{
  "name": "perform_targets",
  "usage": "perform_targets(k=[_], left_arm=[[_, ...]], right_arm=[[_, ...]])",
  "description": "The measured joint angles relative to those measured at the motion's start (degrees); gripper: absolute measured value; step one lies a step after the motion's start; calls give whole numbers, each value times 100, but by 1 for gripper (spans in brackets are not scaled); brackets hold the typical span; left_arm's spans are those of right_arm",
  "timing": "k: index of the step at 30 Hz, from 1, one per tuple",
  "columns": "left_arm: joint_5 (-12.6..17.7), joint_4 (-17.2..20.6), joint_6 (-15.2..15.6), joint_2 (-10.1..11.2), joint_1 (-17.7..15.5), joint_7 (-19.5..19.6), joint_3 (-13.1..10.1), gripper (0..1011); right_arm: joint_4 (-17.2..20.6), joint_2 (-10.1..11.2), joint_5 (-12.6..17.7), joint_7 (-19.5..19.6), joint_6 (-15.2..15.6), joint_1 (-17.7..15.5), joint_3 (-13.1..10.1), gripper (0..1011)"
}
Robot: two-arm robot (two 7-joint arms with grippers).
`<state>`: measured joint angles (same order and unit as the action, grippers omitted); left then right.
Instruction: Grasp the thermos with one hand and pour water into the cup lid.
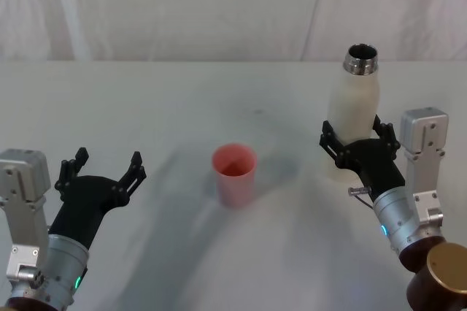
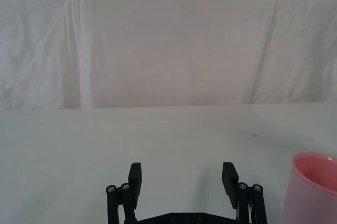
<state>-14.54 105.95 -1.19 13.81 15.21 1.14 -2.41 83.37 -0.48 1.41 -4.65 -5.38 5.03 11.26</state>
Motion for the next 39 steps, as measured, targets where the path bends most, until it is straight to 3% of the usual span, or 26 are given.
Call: perform_targets(k=[12, 20, 24, 27, 28, 39], left_arm=[[0, 0, 0, 0, 0, 0, 0, 1001], [0, 0, 0, 0, 0, 0, 0, 1001], [0, 0, 0, 0, 0, 0, 0, 1001], [0, 0, 0, 0, 0, 0, 0, 1001], [0, 0, 0, 0, 0, 0, 0, 1001], [0, 0, 0, 0, 0, 0, 0, 1001]], right_arm=[[287, 66, -5, -47, 45, -88, 8, 957], [554, 215, -181, -65, 67, -114, 41, 957], [768, 366, -612, 41, 64, -114, 152, 957], [957, 544, -1105, 119, 110, -104, 307, 957], [957, 544, -1105, 119, 110, -104, 307, 957], [1249, 1078, -2525, 162, 66, -17, 846, 957]])
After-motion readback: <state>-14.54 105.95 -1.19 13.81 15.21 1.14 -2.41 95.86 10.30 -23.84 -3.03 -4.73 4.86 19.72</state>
